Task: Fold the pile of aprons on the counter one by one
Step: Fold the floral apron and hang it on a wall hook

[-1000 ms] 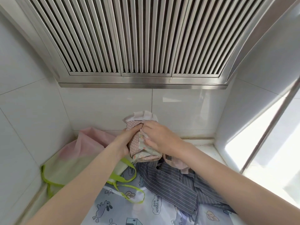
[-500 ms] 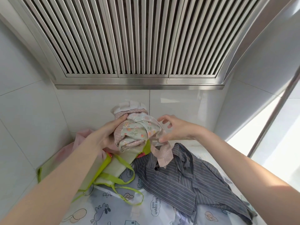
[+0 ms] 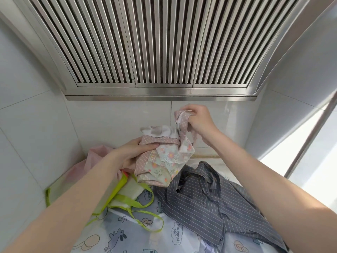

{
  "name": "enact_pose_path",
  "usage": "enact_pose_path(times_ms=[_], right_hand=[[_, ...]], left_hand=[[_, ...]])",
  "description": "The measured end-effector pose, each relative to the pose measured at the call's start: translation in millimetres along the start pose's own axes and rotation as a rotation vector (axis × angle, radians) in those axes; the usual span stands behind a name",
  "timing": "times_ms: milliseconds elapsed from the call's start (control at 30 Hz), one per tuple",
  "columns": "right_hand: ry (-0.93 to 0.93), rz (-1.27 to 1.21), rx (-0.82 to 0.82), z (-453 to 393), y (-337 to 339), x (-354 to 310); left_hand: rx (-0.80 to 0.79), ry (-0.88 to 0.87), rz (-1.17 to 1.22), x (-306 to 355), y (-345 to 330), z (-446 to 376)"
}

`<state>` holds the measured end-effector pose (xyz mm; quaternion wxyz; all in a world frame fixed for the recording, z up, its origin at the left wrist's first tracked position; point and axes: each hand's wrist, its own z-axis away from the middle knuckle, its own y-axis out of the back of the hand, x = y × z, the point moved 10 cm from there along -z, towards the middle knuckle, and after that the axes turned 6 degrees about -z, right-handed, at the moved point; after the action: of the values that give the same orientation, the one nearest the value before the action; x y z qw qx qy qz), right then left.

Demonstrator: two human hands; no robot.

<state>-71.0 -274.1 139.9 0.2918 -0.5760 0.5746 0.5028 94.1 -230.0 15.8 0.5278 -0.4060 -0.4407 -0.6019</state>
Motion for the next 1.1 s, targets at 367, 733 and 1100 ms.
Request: enact_pose_path(times_ms=[367, 733, 1100], right_hand=[[-0.093, -0.389, 0.217, 26, 26, 16], [0.247, 0.583, -0.161, 33, -55, -19], [0.724, 1.119, 0.053, 53, -61, -9]], left_hand=[[0.217, 0.027, 0.302, -11, 21, -7], [0.168, -0.046, 0.549, 13, -23, -10], [-0.176, -0.044, 0.689, 28, -55, 7]])
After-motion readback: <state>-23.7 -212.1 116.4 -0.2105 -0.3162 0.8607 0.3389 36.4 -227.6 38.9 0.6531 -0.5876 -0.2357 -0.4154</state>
